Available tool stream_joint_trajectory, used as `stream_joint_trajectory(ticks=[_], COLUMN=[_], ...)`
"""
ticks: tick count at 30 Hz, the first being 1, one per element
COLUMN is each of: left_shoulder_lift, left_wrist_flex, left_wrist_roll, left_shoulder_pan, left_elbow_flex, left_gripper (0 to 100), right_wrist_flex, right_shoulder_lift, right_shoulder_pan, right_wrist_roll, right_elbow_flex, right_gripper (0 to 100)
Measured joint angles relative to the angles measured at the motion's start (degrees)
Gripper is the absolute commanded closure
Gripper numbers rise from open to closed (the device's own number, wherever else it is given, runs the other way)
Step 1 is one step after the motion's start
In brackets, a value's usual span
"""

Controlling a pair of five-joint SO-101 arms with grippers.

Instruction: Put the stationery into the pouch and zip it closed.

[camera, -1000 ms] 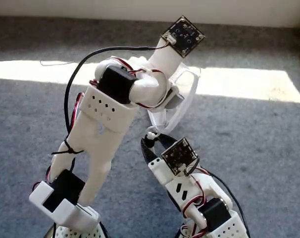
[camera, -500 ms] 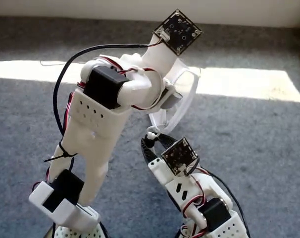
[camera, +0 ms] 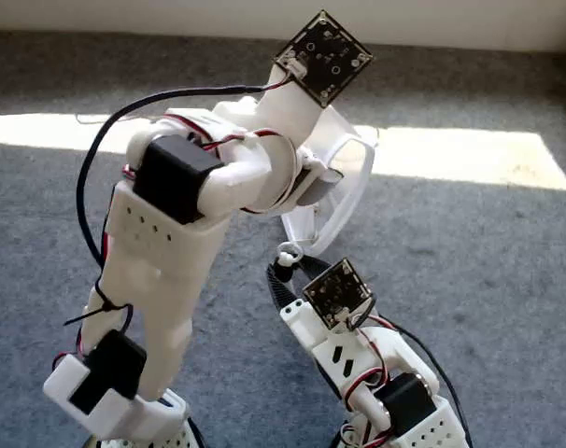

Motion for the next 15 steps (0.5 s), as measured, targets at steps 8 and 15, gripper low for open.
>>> stream_joint_trajectory(ticks=[8,15], left_shoulder_lift=[-3.5,-4.0], left_wrist_flex=[1.1,1.5], left_wrist_roll=[0.0,-2.9], left_shoulder_pan=[-7.4,-8.9], left_elbow_flex=[0.0,3.3], left_gripper=[75,75], right_wrist_flex=[0.2,0.2], right_shoulder_lift=[0.0,0.0], right_shoulder_pan=[3.7,4.0], right_wrist_roll=[-5.5,-5.8], right_elbow_flex=[-3.9,-5.5], right_gripper=[99.4,99.4])
